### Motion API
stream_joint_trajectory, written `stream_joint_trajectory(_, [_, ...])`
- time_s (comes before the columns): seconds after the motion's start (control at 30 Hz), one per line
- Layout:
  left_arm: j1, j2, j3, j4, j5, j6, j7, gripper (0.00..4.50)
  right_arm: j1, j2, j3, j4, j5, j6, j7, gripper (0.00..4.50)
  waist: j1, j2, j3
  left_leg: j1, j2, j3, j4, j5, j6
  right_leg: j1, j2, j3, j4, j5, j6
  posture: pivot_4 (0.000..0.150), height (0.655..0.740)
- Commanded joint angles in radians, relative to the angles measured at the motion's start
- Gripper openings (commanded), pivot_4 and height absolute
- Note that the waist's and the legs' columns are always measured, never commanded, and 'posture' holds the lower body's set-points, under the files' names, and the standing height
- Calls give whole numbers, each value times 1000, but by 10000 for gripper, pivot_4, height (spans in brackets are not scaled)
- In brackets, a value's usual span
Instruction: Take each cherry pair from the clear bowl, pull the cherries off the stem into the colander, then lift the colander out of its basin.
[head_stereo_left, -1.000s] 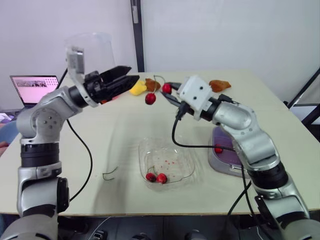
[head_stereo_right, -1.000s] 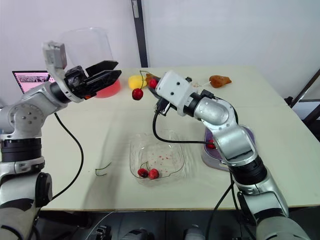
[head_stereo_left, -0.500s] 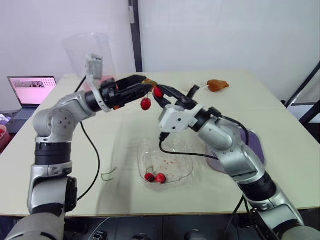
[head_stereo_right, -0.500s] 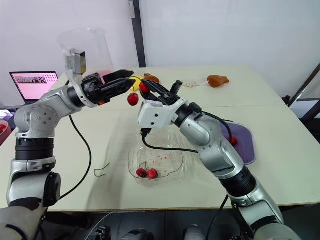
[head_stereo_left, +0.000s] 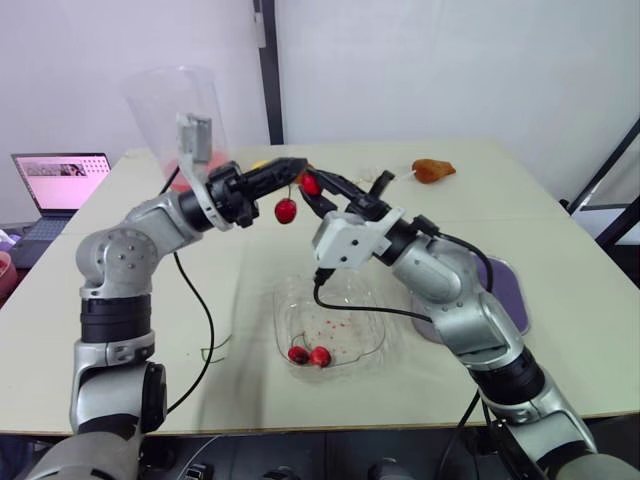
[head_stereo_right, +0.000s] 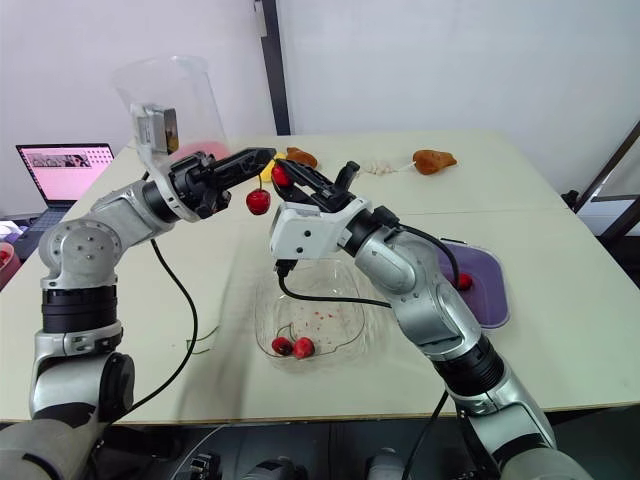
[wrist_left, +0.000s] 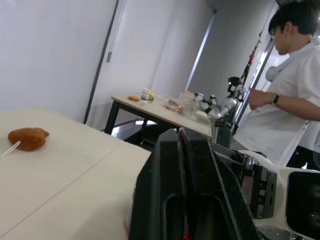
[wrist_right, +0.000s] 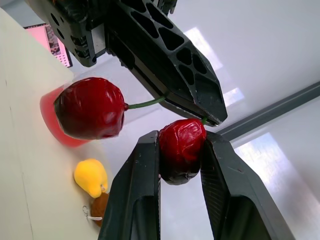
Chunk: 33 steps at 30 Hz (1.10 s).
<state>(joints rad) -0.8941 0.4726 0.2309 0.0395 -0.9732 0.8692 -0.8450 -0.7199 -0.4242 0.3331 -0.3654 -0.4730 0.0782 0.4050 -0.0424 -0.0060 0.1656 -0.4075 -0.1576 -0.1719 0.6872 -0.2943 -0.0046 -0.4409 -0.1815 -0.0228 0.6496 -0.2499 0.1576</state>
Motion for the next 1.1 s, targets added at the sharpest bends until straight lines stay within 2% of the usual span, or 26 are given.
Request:
stream_joint_trajectory(0.03, [-16,8,30,-20,-22,0,10,517,5,12,-24,-33,18,-25,14,7771,0,0,0,0,0,0,0,0,0,0,0,0,0,0,0,1500,7400])
stream_joint_trajectory(0.13, [-19,10,28,-17,-25,5,2,0,18,14,-42,-40,71,-26,46,19782,0,0,0,0,0,0,0,0,0,0,0,0,0,0,0,1500,7400])
stream_joint_trajectory(0.3, [-33,17,17,7,-3,-12,-26,0,44,-4,-78,-26,122,-35,84,42981,0,0,0,0,0,0,0,0,0,0,0,0,0,0,0,1500,7400])
stream_joint_trajectory(0.33, [-38,17,9,16,8,-23,-39,0,52,0,-96,-26,173,-19,111,44517,0,0,0,0,0,0,0,0,0,0,0,0,0,0,0,1500,7400])
stream_joint_trajectory(0.5, [-64,46,-41,53,67,-67,-139,0,32,64,-321,-68,616,369,238,44517,1,0,0,0,0,0,0,0,0,1,0,0,-1,0,0,1500,7400])
stream_joint_trajectory(0.57, [-70,60,-63,63,88,-77,-183,0,-5,64,-458,-81,916,614,291,44517,1,0,0,0,0,0,0,0,0,1,0,0,-1,0,0,1500,7400])
stream_joint_trajectory(0.63, [-68,75,-90,61,111,-89,-231,0,-39,21,-546,-87,1119,792,326,44517,1,0,0,0,0,0,0,0,0,2,0,0,-1,0,0,1500,7400])
stream_joint_trajectory(0.73, [-61,81,-111,56,125,-93,-271,0,-80,-9,-628,-76,1349,967,303,44517,1,0,0,0,0,-1,-1,0,0,2,0,0,-2,0,0,1500,7400])
stream_joint_trajectory(0.8, [-56,74,-118,50,117,-77,-288,0,-78,-6,-629,-98,1491,1052,280,44517,1,0,0,0,1,-1,-1,0,0,2,0,0,-2,0,0,1500,7400])
stream_joint_trajectory(0.87, [-51,67,-123,41,113,-66,-290,0,-69,5,-602,-118,1533,1081,229,44517,0,0,0,0,1,-1,-2,0,0,1,0,0,-1,0,0,1500,7400])
stream_joint_trajectory(1.1, [-14,93,-149,-33,95,-12,-337,0,-31,-6,-505,-116,1510,1074,133,44517,3,0,0,0,0,0,-1,0,0,1,-1,2,-1,0,0,1500,7400])
